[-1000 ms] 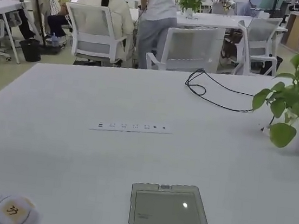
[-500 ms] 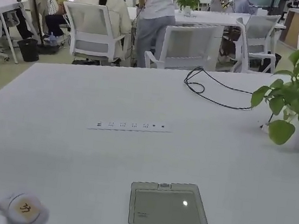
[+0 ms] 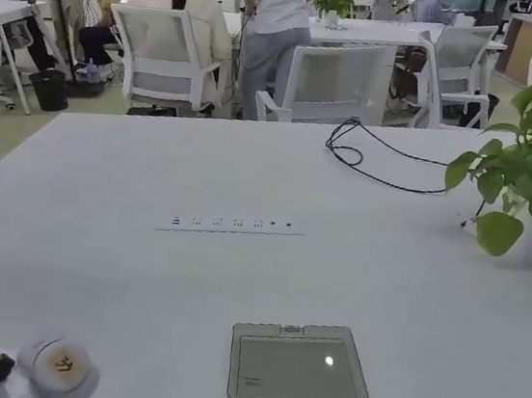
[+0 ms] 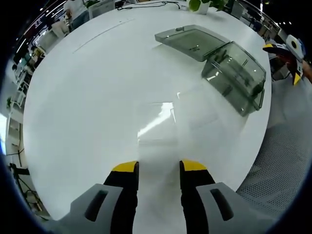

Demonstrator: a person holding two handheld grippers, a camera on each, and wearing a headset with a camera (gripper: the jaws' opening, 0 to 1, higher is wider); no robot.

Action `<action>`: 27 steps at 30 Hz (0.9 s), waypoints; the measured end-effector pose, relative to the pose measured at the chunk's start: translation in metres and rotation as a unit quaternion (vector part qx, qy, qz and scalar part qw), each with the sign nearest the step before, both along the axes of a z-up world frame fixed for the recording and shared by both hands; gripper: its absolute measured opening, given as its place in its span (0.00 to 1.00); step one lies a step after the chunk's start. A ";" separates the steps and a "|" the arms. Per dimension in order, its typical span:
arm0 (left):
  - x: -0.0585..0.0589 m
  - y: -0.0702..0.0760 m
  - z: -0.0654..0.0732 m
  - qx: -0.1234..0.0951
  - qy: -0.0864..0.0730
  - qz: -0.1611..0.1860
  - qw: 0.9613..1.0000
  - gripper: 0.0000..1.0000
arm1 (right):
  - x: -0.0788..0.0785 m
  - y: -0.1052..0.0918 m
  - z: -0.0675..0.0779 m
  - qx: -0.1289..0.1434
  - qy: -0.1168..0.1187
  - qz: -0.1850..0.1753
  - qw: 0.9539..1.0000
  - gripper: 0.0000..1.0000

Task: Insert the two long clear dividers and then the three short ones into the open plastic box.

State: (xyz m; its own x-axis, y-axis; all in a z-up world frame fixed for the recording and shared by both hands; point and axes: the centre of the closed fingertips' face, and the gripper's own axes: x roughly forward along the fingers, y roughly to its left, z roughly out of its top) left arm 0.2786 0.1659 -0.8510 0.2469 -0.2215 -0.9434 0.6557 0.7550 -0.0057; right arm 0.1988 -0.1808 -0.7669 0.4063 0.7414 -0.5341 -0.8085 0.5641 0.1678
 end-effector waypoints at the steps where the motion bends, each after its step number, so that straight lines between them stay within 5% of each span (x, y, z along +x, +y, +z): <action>1: 0.000 0.000 0.000 0.000 0.000 0.000 1.000 0.32 | 0.000 0.000 0.000 -0.001 0.000 0.000 1.000 0.90; 19: -0.004 -0.001 0.002 -0.036 0.003 0.032 0.999 0.30 | -0.001 0.002 -0.001 -0.007 0.000 0.008 1.000 0.90; 27: -0.005 -0.006 0.013 -0.079 -0.011 0.059 0.995 0.30 | 0.000 0.004 0.001 -0.011 -0.001 0.014 1.000 0.89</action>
State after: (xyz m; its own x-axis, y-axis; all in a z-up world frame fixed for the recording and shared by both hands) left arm 0.2736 0.1600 -0.8377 0.2996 -0.3344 -0.8935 0.5632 0.8180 -0.1173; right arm 0.1985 -0.1764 -0.7659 0.3872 0.7407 -0.5491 -0.8242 0.5450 0.1538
